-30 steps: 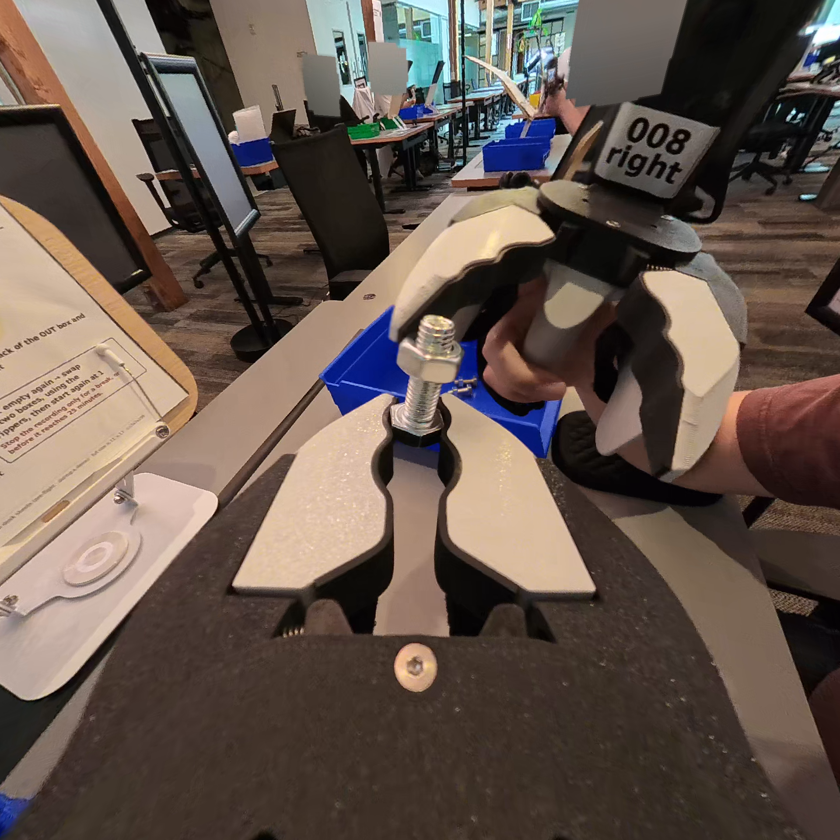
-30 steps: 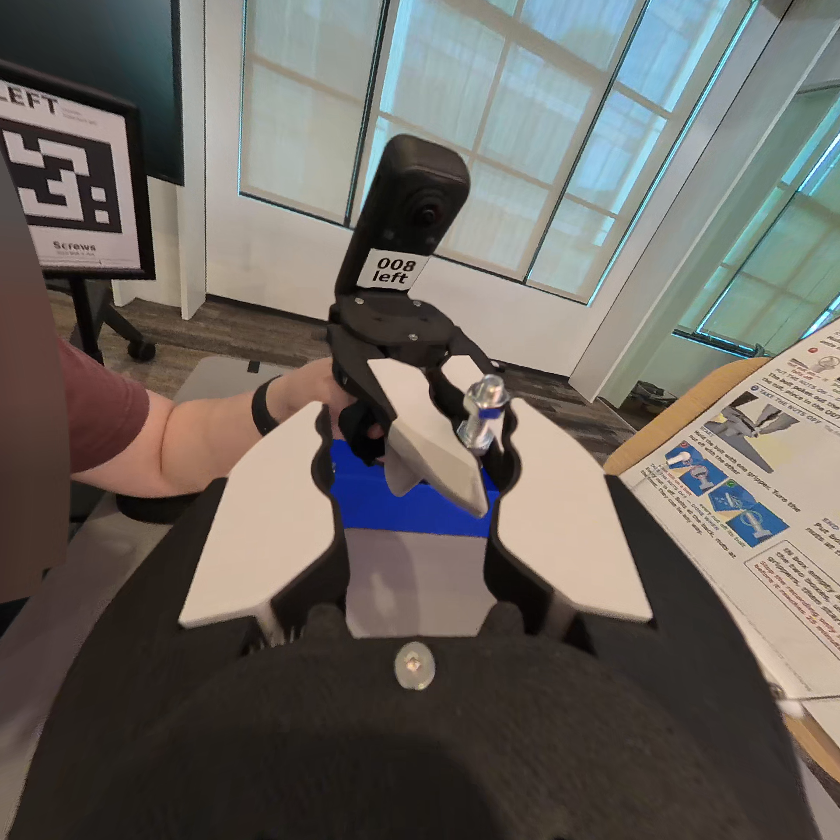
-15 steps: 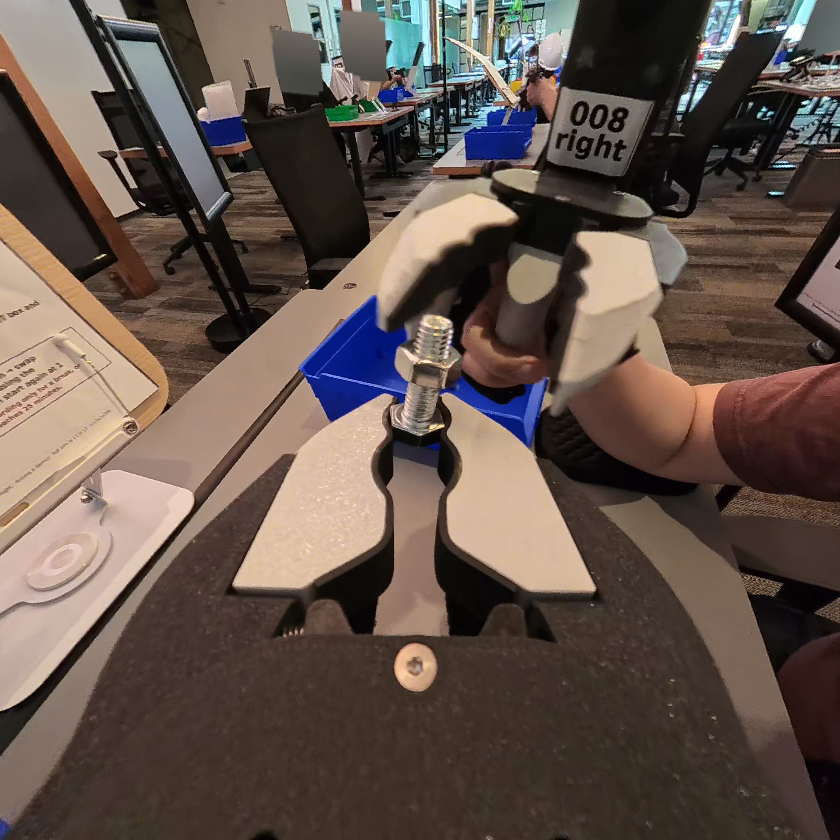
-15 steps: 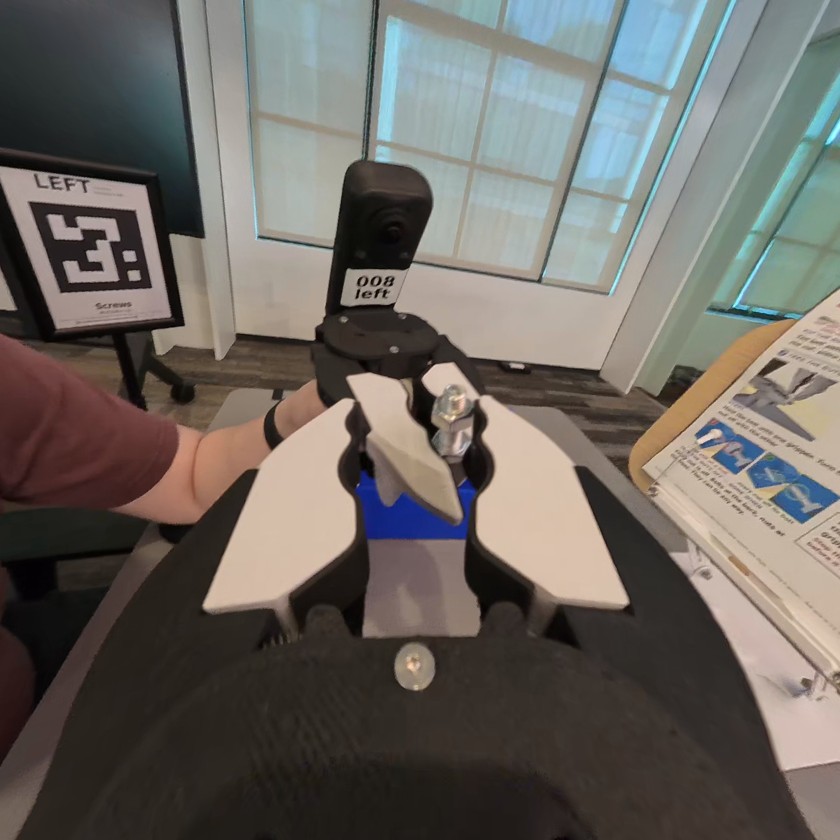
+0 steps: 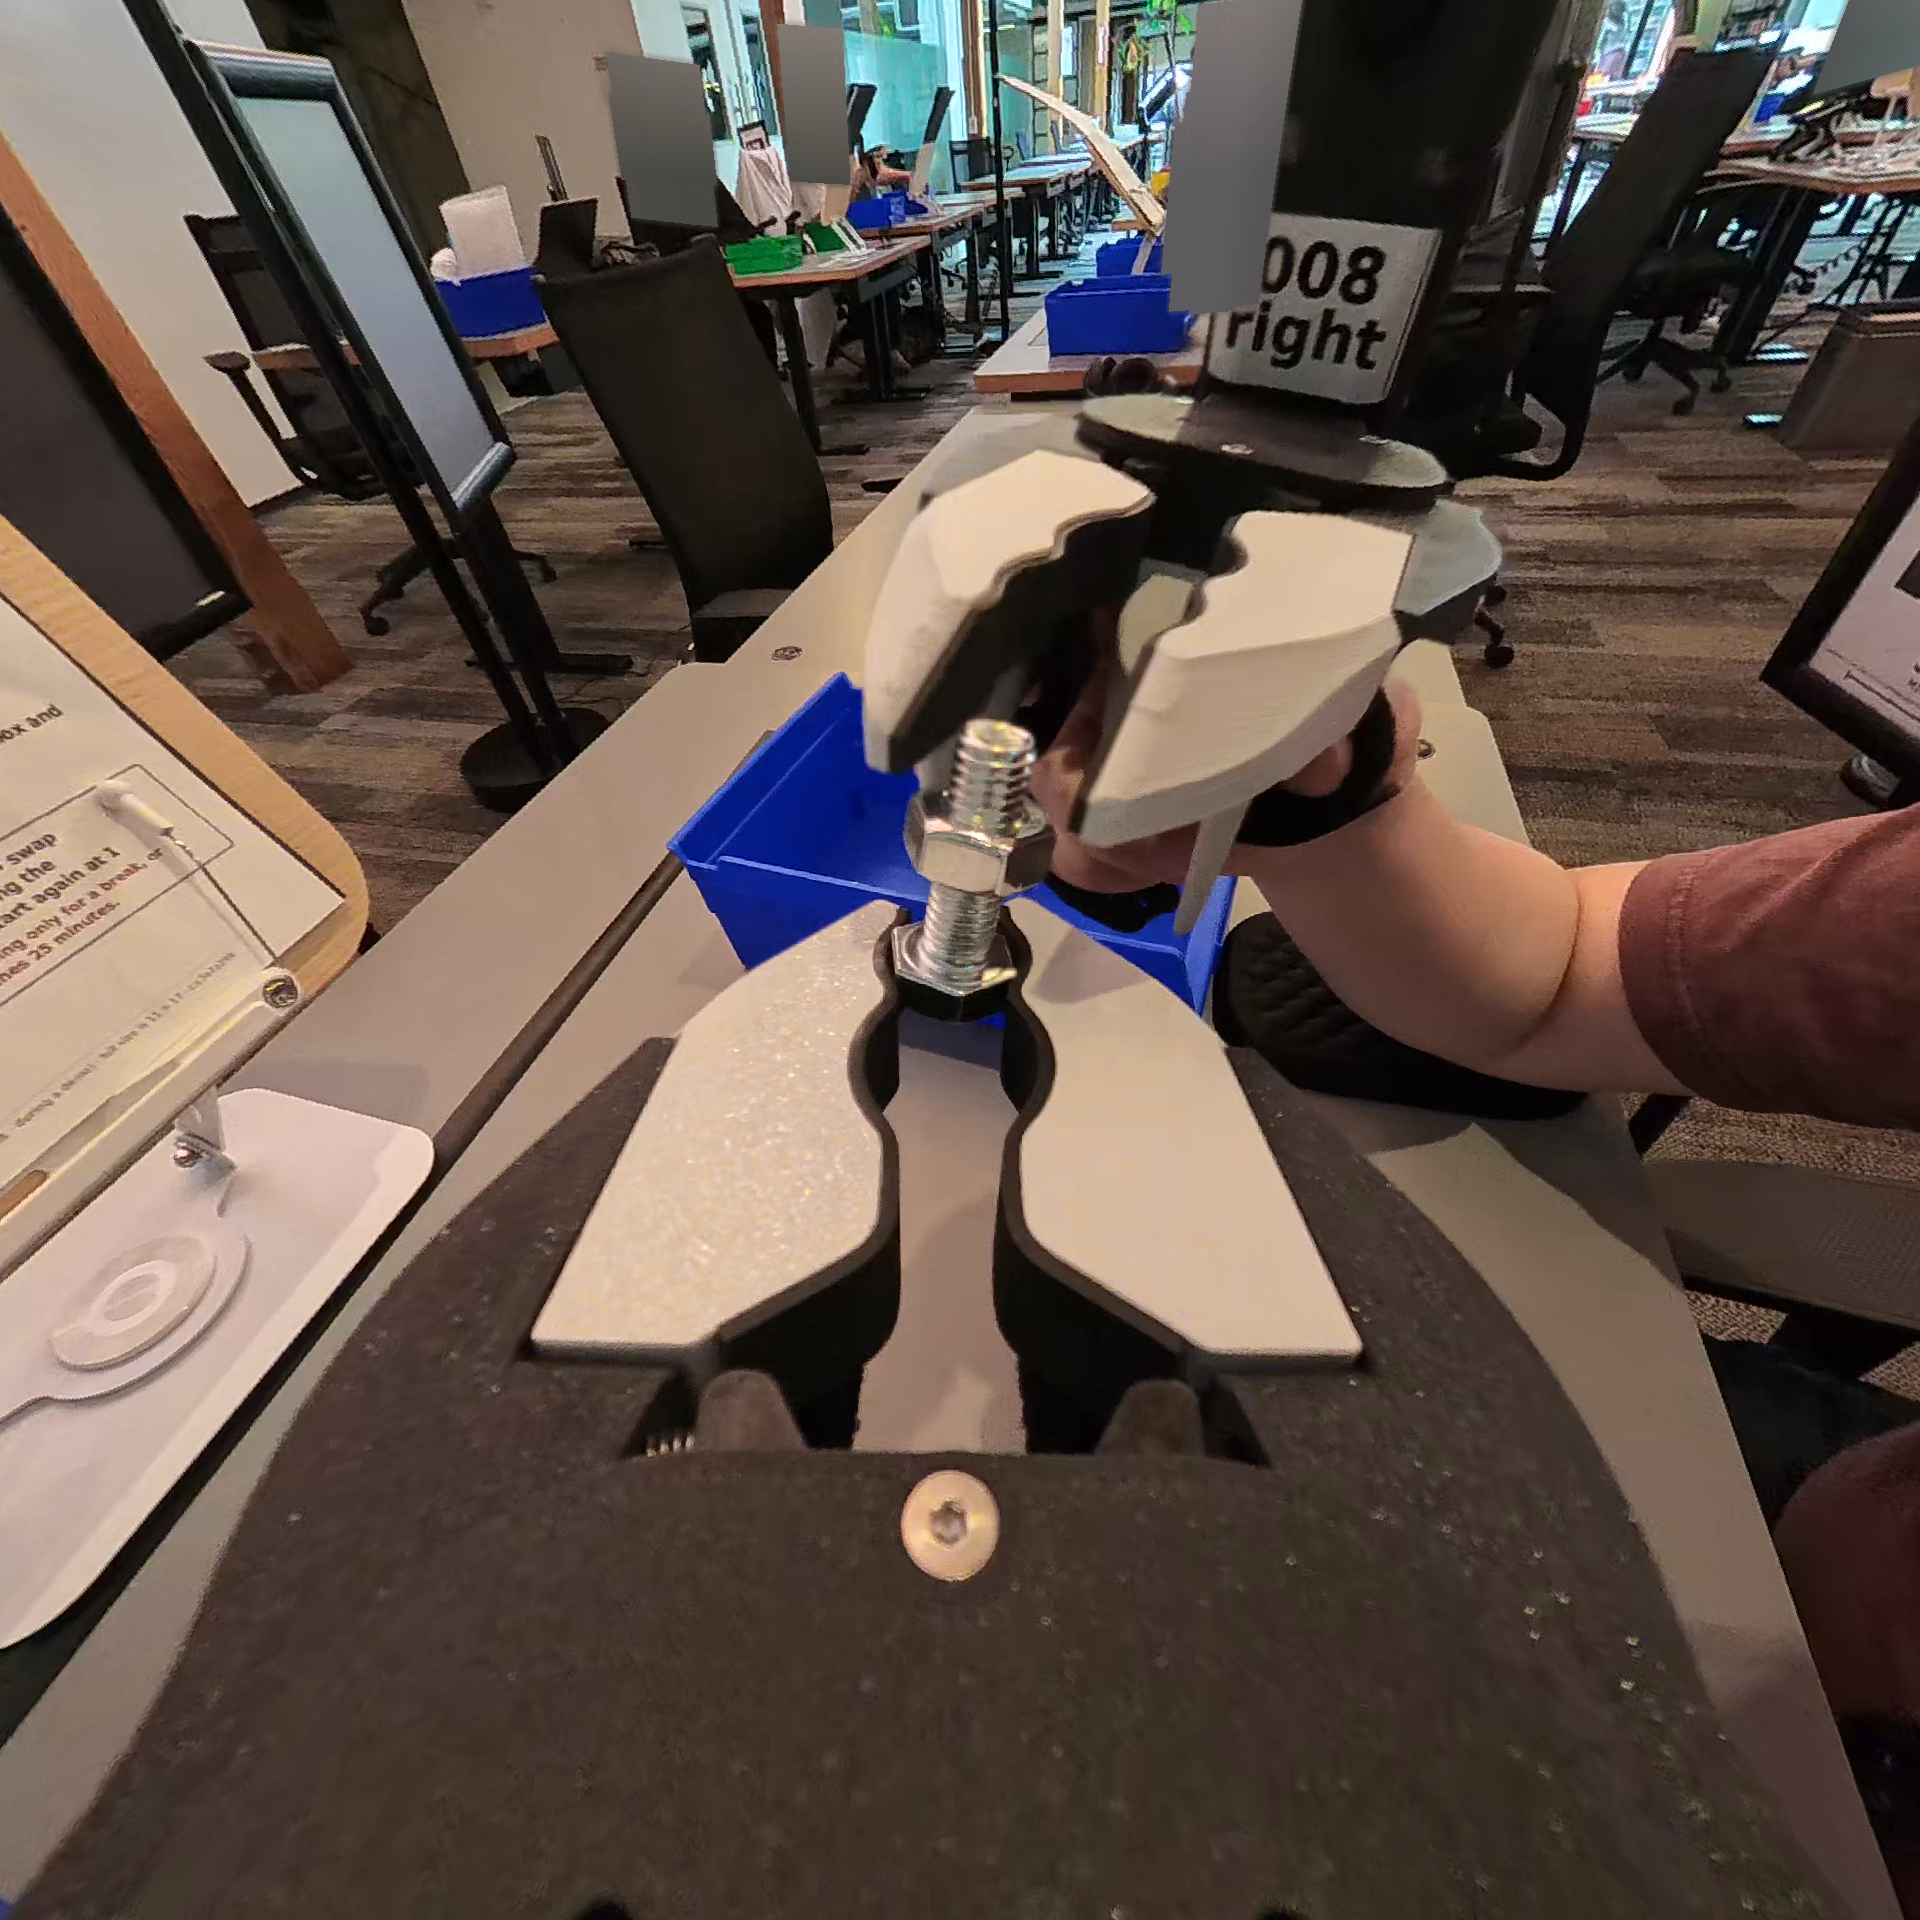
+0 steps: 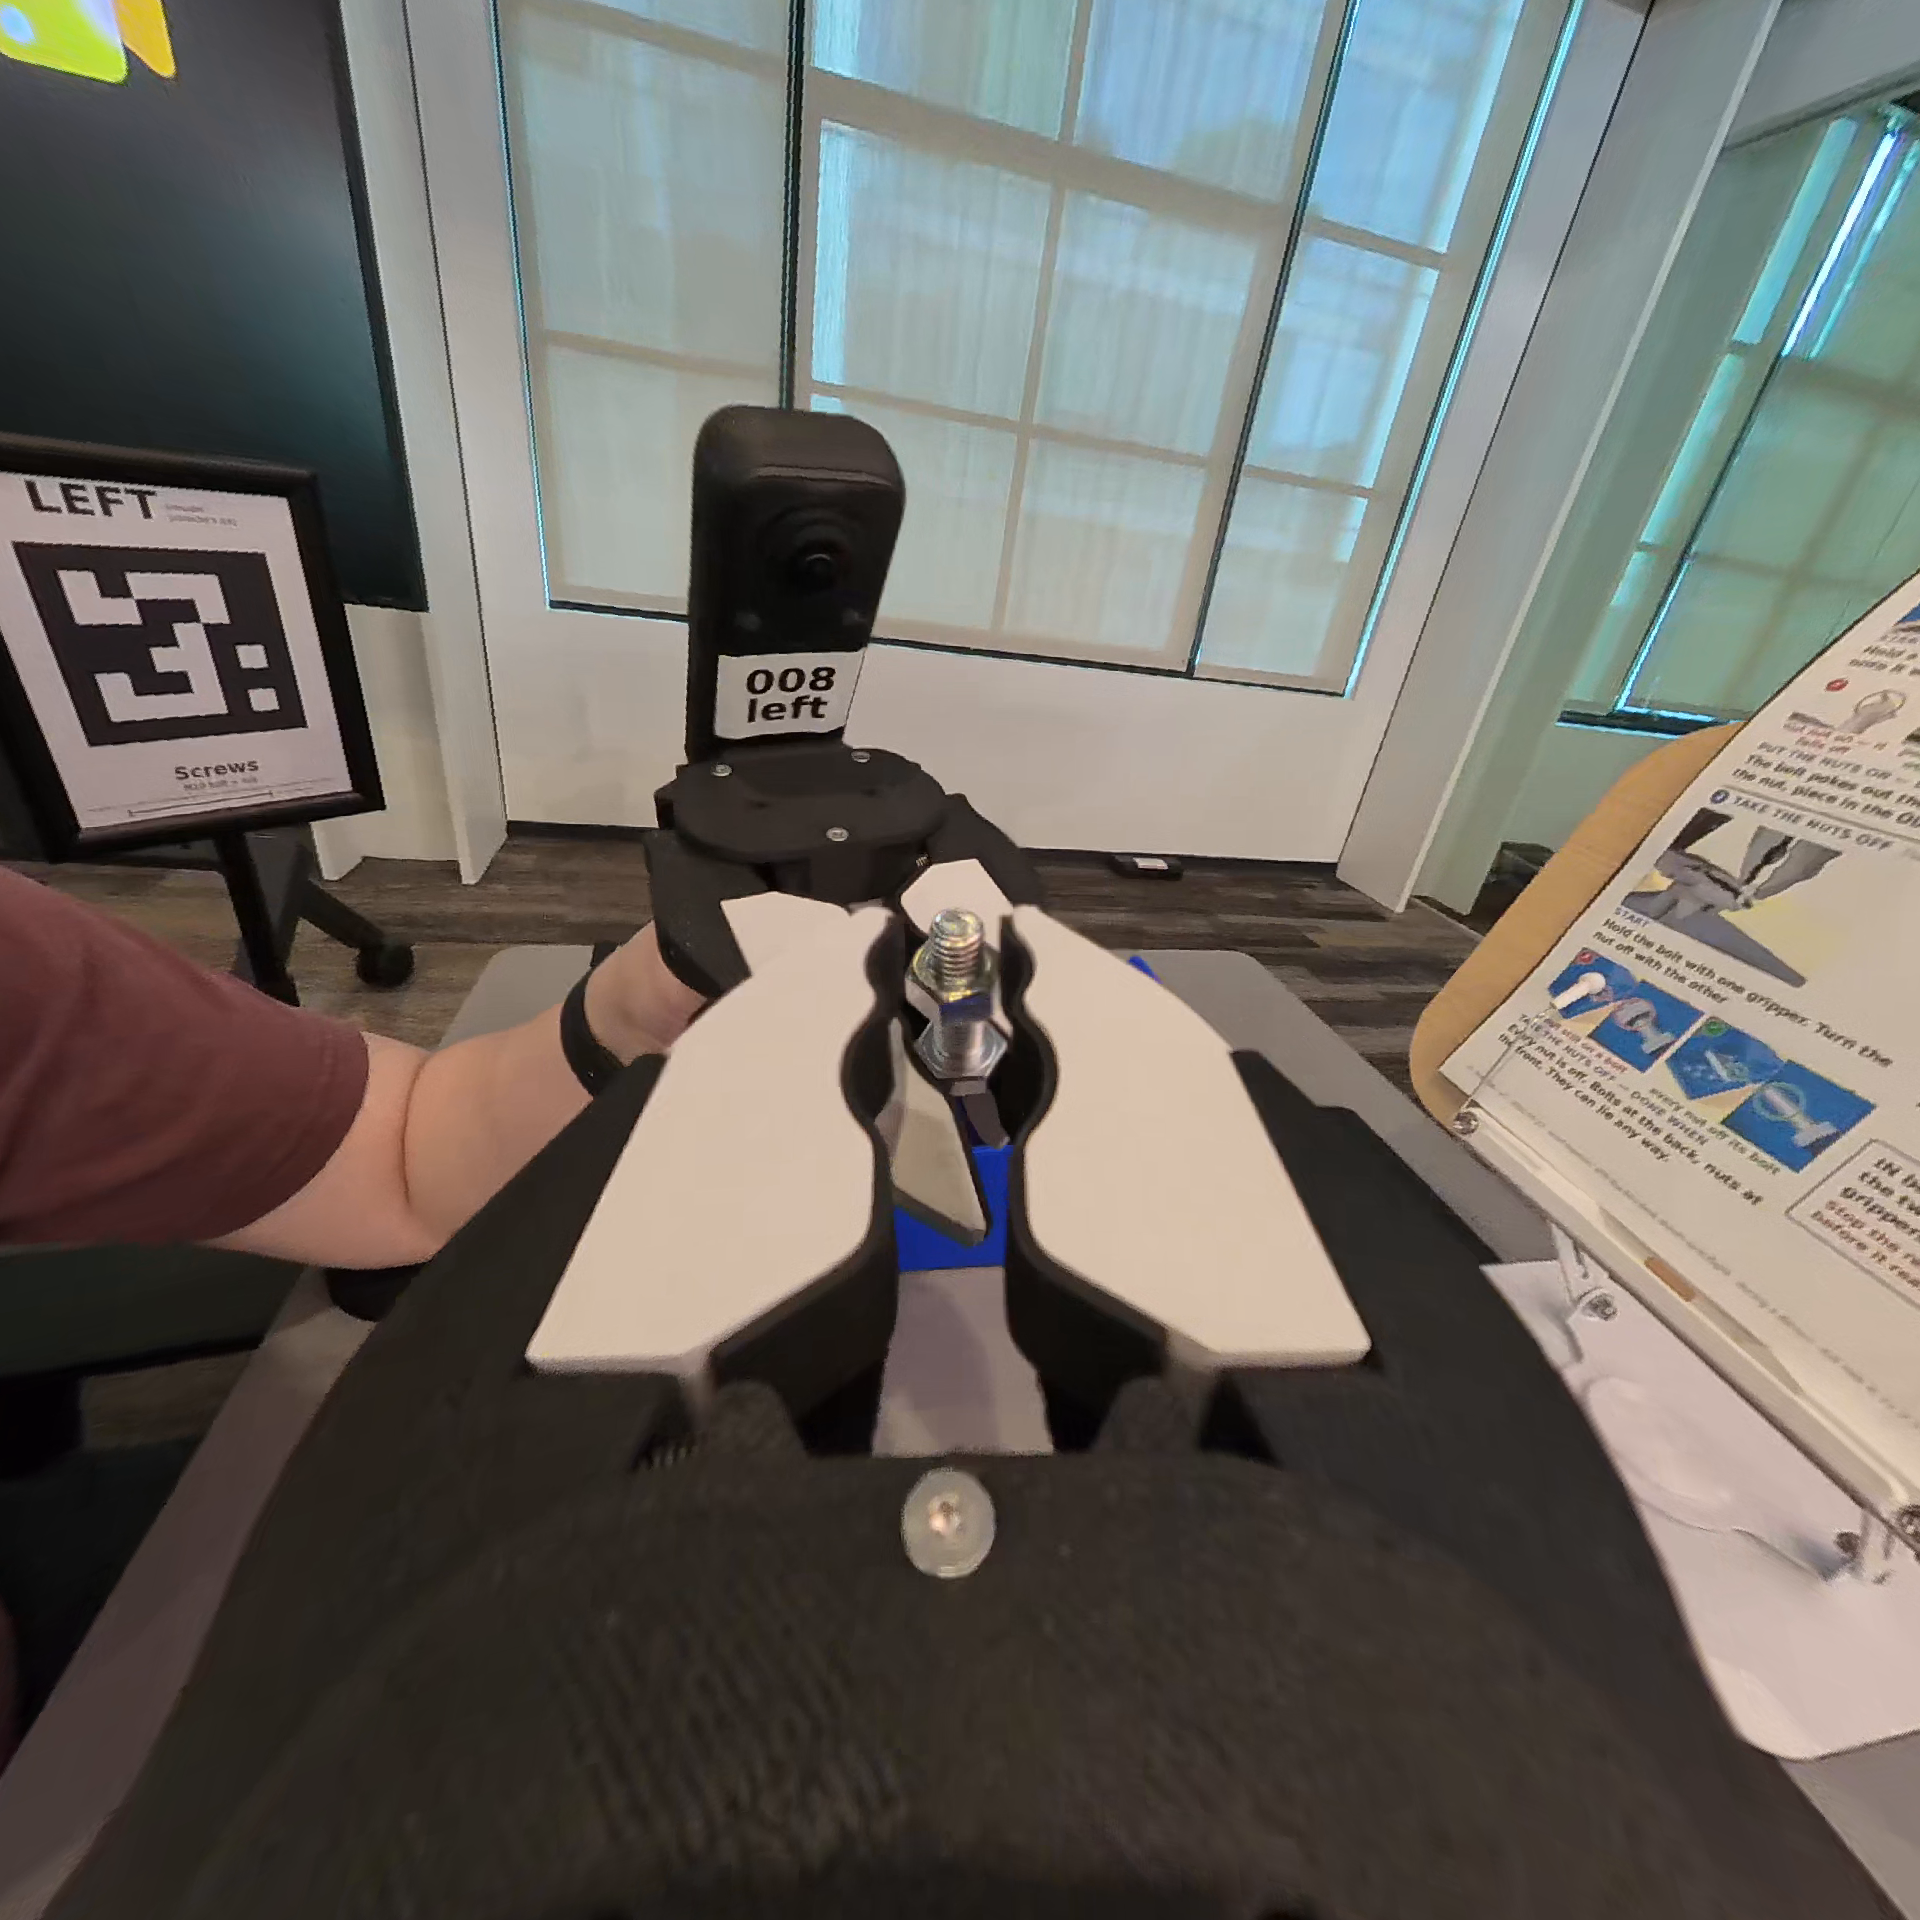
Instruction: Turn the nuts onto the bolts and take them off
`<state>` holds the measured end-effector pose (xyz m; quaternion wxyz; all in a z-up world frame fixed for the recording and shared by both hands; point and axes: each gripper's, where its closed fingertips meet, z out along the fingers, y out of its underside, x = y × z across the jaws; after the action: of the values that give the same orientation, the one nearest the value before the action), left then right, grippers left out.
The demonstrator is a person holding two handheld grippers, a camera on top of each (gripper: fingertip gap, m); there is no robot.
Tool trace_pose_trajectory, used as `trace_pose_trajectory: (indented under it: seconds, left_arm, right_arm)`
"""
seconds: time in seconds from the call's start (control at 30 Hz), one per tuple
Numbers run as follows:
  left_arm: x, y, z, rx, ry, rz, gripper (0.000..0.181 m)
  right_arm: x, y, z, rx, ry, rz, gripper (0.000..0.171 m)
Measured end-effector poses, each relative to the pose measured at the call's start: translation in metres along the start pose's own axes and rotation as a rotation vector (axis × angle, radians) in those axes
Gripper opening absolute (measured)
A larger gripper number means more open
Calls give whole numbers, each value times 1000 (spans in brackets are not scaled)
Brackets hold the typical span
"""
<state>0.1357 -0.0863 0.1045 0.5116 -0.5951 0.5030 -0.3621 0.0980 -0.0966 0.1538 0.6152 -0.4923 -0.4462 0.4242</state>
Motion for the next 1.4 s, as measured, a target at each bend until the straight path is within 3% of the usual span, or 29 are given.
trace_pose_trajectory:
  seconds: [0.07, 0.23, 0.33, 0.43, 0.57, 0.7, 0.8, 1.0, 1.17, 1.4]
  left_arm:
    - [1, 1, 1, -3, 7, 3, 14]
    - [3, 0, 1, 4, 21, 5, 15]
    - [2, 1, 1, -12, 7, 19, 33]
    - [-3, 6, -1, -54, -21, 24, 44]
    - [-8, 11, -7, -100, -45, 24, 44]
    - [-12, 15, -10, -128, -55, 21, 42]
    - [-15, 16, -12, -130, -57, 11, 42]
    - [-17, 15, -16, -131, -65, 7, 40]
    - [-14, 16, -15, -142, -60, 11, 40]
    - [-15, 13, -18, -129, -60, -6, 41]
  right_arm:
    - [1, 2, 1, -1, -4, 16, 10]
    - [3, 0, 0, 14, -27, 61, 10]
    - [10, -1, -6, 9, -26, 89, 10]
    - [29, 3, -32, -125, 34, 58, 10]
    - [80, 59, -120, -570, 262, 141, 10]
    - [116, 146, -208, -904, 432, 493, 10]
    - [125, 206, -245, -1049, 464, 753, 10]
    - [122, 276, -282, -1284, 512, 951, 11]
    - [121, 294, -295, -1404, 571, 974, 10]
    - [131, 295, -307, -1425, 659, 968, 18]
